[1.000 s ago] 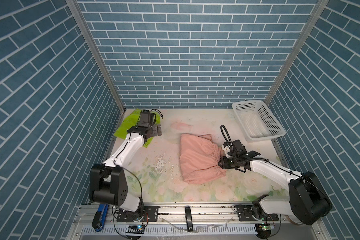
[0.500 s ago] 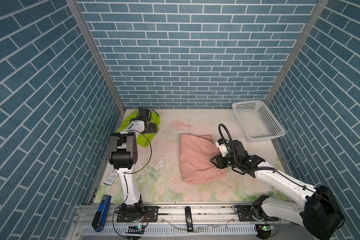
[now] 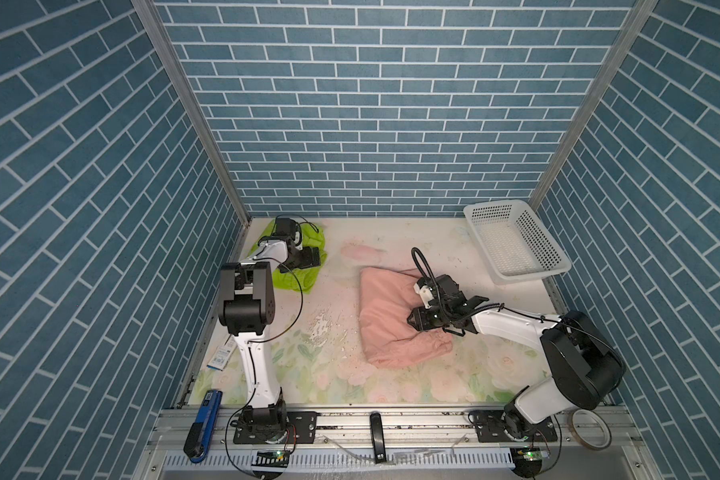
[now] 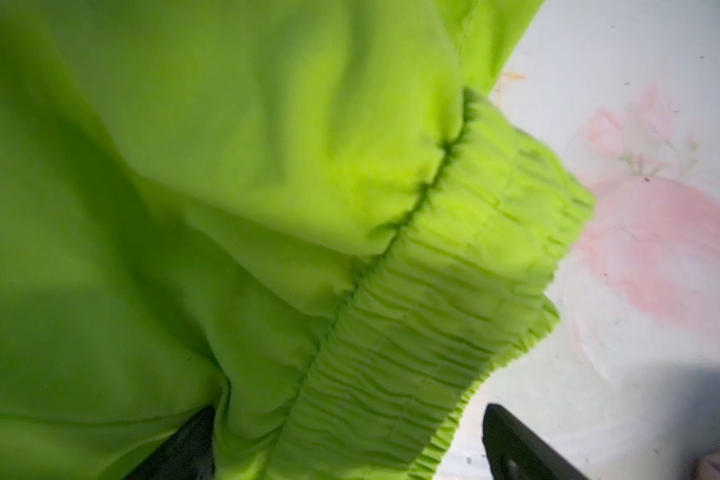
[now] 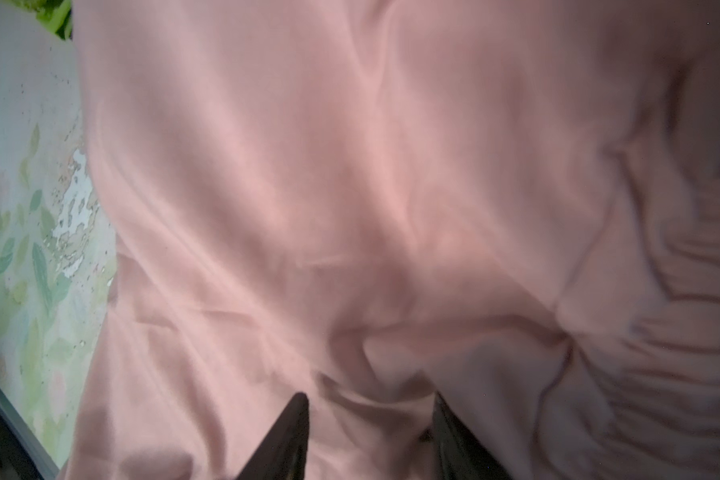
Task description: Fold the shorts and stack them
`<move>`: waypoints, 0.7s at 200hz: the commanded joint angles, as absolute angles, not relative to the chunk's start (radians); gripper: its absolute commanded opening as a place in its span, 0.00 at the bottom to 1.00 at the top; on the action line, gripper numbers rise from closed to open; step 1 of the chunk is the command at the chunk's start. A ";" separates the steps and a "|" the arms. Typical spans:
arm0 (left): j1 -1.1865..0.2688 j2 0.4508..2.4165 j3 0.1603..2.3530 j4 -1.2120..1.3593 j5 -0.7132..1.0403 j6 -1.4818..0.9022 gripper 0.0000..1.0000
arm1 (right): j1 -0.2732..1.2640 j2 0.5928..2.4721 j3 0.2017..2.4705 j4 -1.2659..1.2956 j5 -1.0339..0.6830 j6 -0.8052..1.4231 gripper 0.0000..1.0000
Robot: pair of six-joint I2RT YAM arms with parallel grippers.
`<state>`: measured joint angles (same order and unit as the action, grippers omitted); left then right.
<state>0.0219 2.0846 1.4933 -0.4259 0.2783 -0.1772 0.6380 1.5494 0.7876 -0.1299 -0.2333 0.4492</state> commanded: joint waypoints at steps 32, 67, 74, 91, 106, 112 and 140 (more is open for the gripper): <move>-0.098 1.951 1.197 -0.436 0.449 -0.312 1.00 | 0.482 1.493 0.739 -0.196 -0.226 0.460 0.51; -0.233 1.832 0.983 -0.306 0.478 -0.458 1.00 | 0.469 1.452 0.702 -0.233 -0.238 0.464 0.51; -0.257 1.809 0.957 -0.302 0.462 -0.473 1.00 | 0.469 1.441 0.691 -0.231 -0.252 0.472 0.51; -0.296 1.752 0.913 -0.338 0.415 -0.482 1.00 | 0.484 1.419 0.664 -0.230 -0.290 0.486 0.51; -0.299 1.694 0.889 -0.376 0.387 -0.483 1.00 | 0.523 1.390 0.643 -0.252 -0.281 0.499 0.51; -0.298 1.670 0.888 -0.396 0.371 -0.477 1.00 | 0.534 1.368 0.632 -0.262 -0.270 0.504 0.51; -0.299 1.571 0.952 -0.473 0.333 -0.443 1.00 | 0.540 1.240 0.635 -0.357 -0.189 0.490 0.53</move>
<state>-0.3012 1.6306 0.9237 -0.3191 0.3840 -0.4385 0.5373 1.3426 0.6285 -0.2474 -0.2531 0.4679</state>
